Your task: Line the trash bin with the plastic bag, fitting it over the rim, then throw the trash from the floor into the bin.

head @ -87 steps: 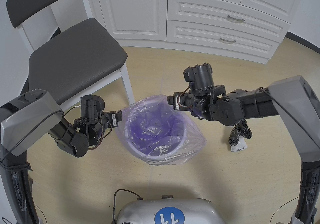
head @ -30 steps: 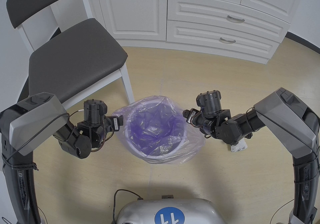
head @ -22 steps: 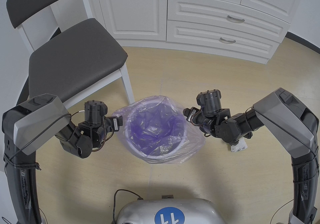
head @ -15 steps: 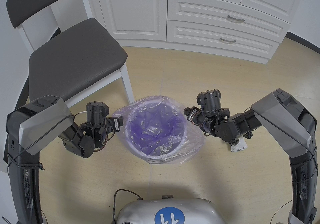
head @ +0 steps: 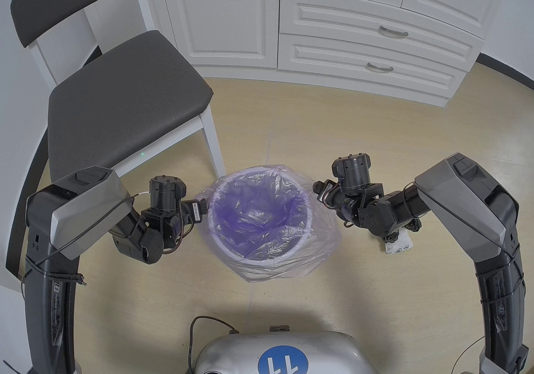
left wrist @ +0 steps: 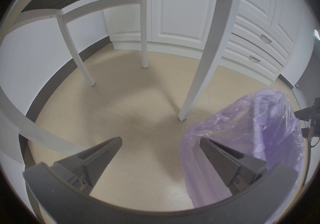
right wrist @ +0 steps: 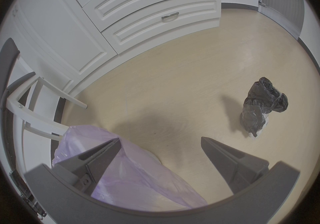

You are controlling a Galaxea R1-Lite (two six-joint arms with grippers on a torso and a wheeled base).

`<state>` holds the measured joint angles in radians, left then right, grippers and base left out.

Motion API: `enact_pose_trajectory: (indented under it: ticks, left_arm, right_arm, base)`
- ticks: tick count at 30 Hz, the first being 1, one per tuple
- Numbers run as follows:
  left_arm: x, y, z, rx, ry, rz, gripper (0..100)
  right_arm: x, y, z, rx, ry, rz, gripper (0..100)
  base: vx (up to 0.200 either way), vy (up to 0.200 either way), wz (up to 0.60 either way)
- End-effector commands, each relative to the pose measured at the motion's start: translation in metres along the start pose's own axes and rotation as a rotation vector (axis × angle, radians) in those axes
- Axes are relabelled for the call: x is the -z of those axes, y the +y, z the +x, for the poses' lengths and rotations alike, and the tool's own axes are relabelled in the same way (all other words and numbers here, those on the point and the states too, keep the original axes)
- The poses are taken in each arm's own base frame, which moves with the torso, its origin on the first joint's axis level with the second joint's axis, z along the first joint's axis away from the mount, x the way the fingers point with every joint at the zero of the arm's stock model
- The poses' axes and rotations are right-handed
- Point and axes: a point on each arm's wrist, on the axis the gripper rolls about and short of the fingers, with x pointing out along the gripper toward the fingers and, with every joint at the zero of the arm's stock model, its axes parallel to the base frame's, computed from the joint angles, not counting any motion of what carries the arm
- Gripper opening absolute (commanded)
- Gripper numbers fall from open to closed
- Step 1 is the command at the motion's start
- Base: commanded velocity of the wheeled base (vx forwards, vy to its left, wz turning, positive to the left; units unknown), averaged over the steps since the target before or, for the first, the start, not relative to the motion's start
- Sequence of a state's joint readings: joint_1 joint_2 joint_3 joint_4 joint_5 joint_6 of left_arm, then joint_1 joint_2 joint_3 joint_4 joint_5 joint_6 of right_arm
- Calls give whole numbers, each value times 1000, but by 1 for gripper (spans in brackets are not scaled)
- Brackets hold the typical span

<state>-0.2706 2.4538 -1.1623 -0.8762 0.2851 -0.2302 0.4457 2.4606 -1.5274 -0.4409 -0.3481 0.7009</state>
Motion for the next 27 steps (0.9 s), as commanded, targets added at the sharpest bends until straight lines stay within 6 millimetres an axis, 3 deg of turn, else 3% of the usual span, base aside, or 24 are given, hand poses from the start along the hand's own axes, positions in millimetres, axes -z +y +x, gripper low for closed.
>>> enact_pose_trajectory:
  ticks: [1, 9, 15, 20, 22, 27]
  left_arm:
    - [11, 4, 7, -13, 25, 7, 100]
    - [24, 9, 12, -33, 84, 21, 100]
    - [18, 10, 10, -34, 78, 3, 100]
    - [-1, 13, -4, -25, 52, -14, 100]
    - [-14, 17, -18, -13, 42, -15, 100]
    - [-28, 23, -46, 49, 88, 4, 100]
  right_arm:
    - [5, -5, 9, 13, 8, -3, 100]
    - [12, -12, 19, 31, 19, -5, 100]
    - [2, -10, 15, 17, 6, 9, 100]
    - [-25, 0, -9, -14, -30, 42, 100]
    - [-43, 5, -31, -52, -37, 47, 100]
    - [-52, -7, -55, -24, 34, -61, 100]
  base:
    - [0, 0, 0]
    - [0, 0, 0]
    - [0, 0, 0]
    - [0, 0, 0]
    - [0, 0, 0]
    - [0, 0, 0]
